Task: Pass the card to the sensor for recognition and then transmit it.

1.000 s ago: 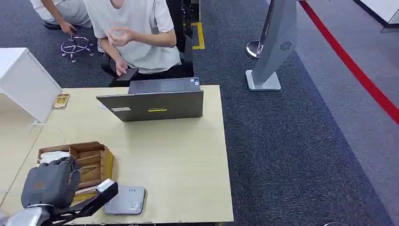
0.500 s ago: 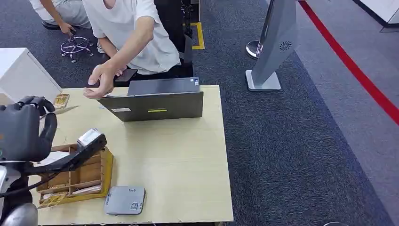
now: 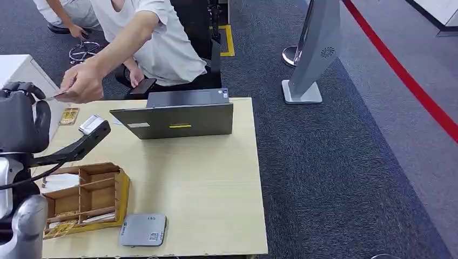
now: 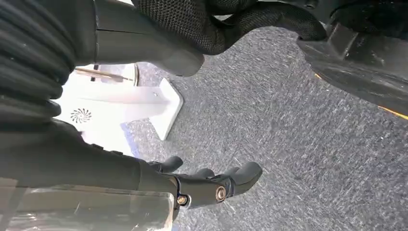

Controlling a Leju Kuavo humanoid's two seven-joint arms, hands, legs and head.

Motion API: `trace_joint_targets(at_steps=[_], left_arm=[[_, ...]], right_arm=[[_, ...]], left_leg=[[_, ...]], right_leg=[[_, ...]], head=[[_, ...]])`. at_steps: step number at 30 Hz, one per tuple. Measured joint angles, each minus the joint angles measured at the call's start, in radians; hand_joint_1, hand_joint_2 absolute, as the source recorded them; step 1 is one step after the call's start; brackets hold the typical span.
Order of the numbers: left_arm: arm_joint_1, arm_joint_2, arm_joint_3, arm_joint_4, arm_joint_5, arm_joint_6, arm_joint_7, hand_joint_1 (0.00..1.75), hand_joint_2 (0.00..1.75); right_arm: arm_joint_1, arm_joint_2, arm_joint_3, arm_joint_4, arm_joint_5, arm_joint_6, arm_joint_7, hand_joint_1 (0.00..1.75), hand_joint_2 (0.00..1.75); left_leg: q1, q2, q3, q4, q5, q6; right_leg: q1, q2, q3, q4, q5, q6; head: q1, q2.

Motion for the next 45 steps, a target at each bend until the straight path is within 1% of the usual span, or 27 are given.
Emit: trace_joint_targets(at_steps=[6,7,12,15,18,33,45], left_arm=[[0.000,0.000,0.000,0.022,0.000,-0.015,0.000,1.75,1.75],[0.000,0.000,0.000,0.024,0.000,-0.015,0.000,0.00,1.75],[-0.005,0.000,0.000,0.030,0.000,-0.015,-0.008,0.00,1.75],[-0.002,-0.014,0.013,0.028,0.000,0.007,-0.065,0.00,1.75],[0.006,-0.029,0.027,0.019,0.000,0.017,-0.088,0.00,1.75],[0.015,-0.053,0.048,0.008,0.000,0.020,-0.099,0.00,1.75],[0.020,-0.059,0.052,0.001,0.000,0.020,-0.103,0.00,1.75]], right_arm=[[0.000,0.000,0.000,0.004,0.001,0.011,0.007,0.00,1.75],[0.000,0.000,0.000,0.005,0.001,0.011,0.007,0.00,1.75],[-0.001,0.000,0.000,0.006,0.008,0.010,0.007,0.00,1.75],[-0.001,0.000,0.000,0.006,0.013,0.010,0.007,0.00,1.75],[0.000,0.000,0.000,0.006,0.015,0.010,0.007,0.00,1.75],[0.000,0.000,0.000,0.006,0.015,0.011,0.007,0.00,1.75],[0.000,0.000,0.000,0.006,0.016,0.013,0.007,0.00,1.75]], left_leg=[[0.000,0.003,-0.001,0.000,0.000,0.000],[0.000,0.003,-0.002,0.000,0.000,0.000],[0.000,0.002,-0.002,0.000,-0.001,0.000],[0.000,0.002,-0.003,0.000,-0.001,0.000],[0.000,0.002,-0.002,0.000,0.000,0.000],[0.000,0.002,-0.002,0.000,0.001,0.001],[0.000,0.002,-0.002,0.000,0.001,0.000]], right_leg=[[0.000,0.004,-0.003,0.000,0.001,0.000],[0.000,0.004,-0.003,0.000,0.001,0.000],[0.000,0.003,-0.004,0.000,0.000,0.000],[0.000,0.003,-0.003,0.000,0.000,0.000],[0.000,0.003,-0.003,0.000,0.000,0.000],[0.000,0.002,-0.002,0.000,0.001,0.000],[0.000,0.002,-0.002,0.000,0.001,0.000]], head=[[0.000,0.000],[0.000,0.000],[0.000,0.000],[0.000,0.000],[0.000,0.000],[0.000,0.000],[0.000,0.000]])
